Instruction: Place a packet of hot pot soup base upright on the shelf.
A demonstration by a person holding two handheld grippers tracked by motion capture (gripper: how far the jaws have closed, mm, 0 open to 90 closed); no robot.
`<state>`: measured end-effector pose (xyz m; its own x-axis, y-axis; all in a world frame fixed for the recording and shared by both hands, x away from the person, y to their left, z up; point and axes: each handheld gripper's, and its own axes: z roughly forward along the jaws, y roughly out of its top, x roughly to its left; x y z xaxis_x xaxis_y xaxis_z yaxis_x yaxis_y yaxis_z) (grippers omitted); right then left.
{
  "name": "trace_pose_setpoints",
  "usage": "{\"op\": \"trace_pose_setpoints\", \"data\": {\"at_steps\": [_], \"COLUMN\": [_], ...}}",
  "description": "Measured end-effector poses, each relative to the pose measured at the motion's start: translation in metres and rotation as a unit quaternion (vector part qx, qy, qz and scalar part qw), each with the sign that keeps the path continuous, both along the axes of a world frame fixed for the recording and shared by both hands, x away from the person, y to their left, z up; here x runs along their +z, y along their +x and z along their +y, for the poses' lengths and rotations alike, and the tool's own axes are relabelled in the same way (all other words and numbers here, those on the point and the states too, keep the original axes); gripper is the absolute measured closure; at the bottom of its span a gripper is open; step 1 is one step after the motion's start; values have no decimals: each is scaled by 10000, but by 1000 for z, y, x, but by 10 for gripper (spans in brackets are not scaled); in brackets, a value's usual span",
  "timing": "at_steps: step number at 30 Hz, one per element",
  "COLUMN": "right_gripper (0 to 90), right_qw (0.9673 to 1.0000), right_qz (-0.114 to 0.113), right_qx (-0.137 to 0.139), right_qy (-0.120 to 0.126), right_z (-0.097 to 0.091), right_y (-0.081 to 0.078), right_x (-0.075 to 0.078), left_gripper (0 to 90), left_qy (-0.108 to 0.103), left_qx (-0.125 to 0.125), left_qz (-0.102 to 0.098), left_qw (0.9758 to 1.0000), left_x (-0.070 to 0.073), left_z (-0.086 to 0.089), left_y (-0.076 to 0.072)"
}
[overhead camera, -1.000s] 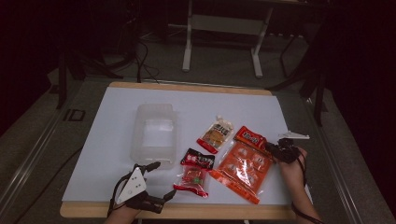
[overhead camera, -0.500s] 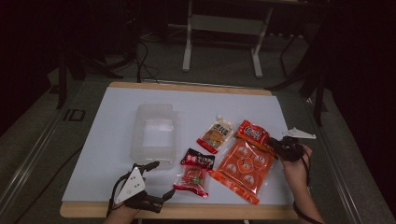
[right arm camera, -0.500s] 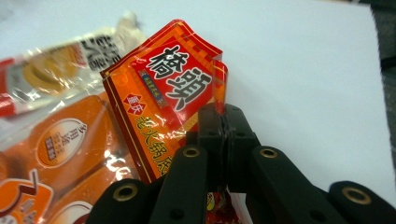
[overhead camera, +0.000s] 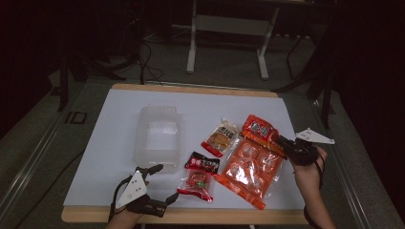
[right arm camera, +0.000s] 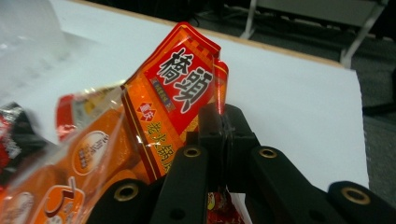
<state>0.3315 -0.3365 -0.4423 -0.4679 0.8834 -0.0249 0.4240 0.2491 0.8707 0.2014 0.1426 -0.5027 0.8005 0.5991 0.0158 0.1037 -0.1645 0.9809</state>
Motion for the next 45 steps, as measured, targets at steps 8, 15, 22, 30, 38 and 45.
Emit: {"op": "trace_pose_setpoints", "data": {"at_steps": [8,15,22,30,38,45], "right_gripper": [885,886,885,886,886,886], "right_qw": [9989,9947,9892,9799,9718,9659], "right_qz": [-330,-747,-1038,-1298,-1444,-1582], "right_qx": [245,650,1005,1484,1853,2044], "right_qy": [203,283,258,298,214,150], "right_z": [7,19,32,49,64,73], "right_y": [-17,-49,-76,-95,-107,-113], "right_x": [21,41,60,78,96,111], "left_gripper": [32,32,33,33,34,34], "left_qy": [13,-2,-94,-89,-169,-106], "left_qx": [-4,4,-207,-314,-320,-416], "left_qz": [48,42,119,165,23,2], "left_qw": [10000,10000,9997,9993,9993,9991], "left_x": [2,12,25,30,47,58], "left_z": [-2,-8,-23,-32,-35,-45], "left_y": [0,4,8,10,19,32]}}
